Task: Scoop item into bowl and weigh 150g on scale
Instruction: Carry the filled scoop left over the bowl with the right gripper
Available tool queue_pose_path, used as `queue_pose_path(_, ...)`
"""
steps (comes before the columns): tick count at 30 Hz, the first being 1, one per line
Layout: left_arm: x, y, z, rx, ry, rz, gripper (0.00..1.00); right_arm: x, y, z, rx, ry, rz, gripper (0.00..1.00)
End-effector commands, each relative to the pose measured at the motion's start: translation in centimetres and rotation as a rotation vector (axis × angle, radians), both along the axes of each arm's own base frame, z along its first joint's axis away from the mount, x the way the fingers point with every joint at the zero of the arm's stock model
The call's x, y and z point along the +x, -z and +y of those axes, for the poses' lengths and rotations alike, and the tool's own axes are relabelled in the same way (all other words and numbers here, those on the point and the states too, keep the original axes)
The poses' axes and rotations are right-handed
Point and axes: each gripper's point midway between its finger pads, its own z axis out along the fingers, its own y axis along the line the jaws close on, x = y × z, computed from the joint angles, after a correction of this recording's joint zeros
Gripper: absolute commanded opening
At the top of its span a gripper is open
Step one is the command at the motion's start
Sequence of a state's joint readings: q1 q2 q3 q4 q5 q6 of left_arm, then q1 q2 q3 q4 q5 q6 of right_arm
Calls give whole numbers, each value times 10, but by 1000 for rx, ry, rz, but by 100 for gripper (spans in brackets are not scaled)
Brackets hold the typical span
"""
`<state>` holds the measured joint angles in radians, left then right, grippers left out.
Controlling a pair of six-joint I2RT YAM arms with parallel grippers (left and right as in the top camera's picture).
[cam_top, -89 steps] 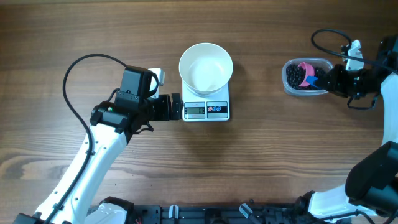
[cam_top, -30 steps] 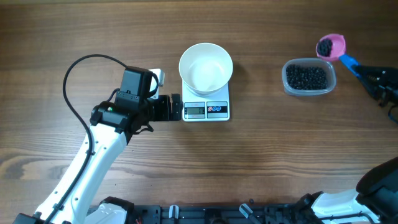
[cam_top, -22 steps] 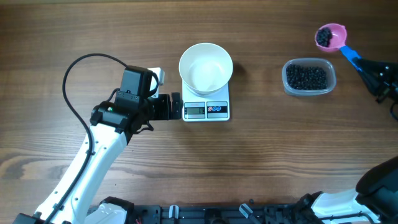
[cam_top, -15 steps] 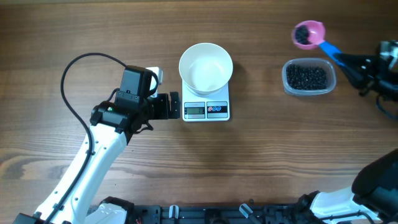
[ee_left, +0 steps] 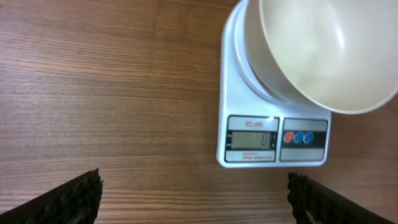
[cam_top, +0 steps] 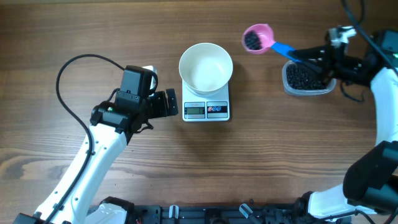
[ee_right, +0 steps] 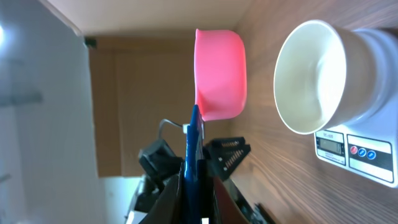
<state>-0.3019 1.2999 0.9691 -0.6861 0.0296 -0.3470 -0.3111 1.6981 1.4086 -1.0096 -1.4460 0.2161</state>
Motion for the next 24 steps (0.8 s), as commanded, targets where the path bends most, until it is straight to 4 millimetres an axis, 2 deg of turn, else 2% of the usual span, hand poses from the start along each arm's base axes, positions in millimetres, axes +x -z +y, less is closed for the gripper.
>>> queue_pose_path(1, 5, 2, 11, 15, -114, 0, 100, 2, 13, 23, -34, -51, 39, 4)
queue_pose_path(5, 5, 3, 15, 23, -141, -1, 100, 2, 18, 46, -80, -102, 12, 4)
queue_pose_path(9, 6, 3, 19, 25, -155, 2, 100, 6, 39, 68, -210, -117, 43, 4)
queue_pose_path(13, 3, 6, 27, 32, -174, 21, 100, 10, 53, 88, -324, -137, -2, 4)
queue_pose_path(17, 0, 7, 28, 38, -169, 35, 100, 18, 65, 98, -434, -116, -32, 4)
queue_pose_path(20, -5, 7, 10, 8, -1, 44, 100, 24, 75, 102, -527, -95, -56, 4)
queue_pose_path(24, -11, 5, -10, -43, 156, 46, 100, 28, 74, 108, -544, -95, -93, 4)
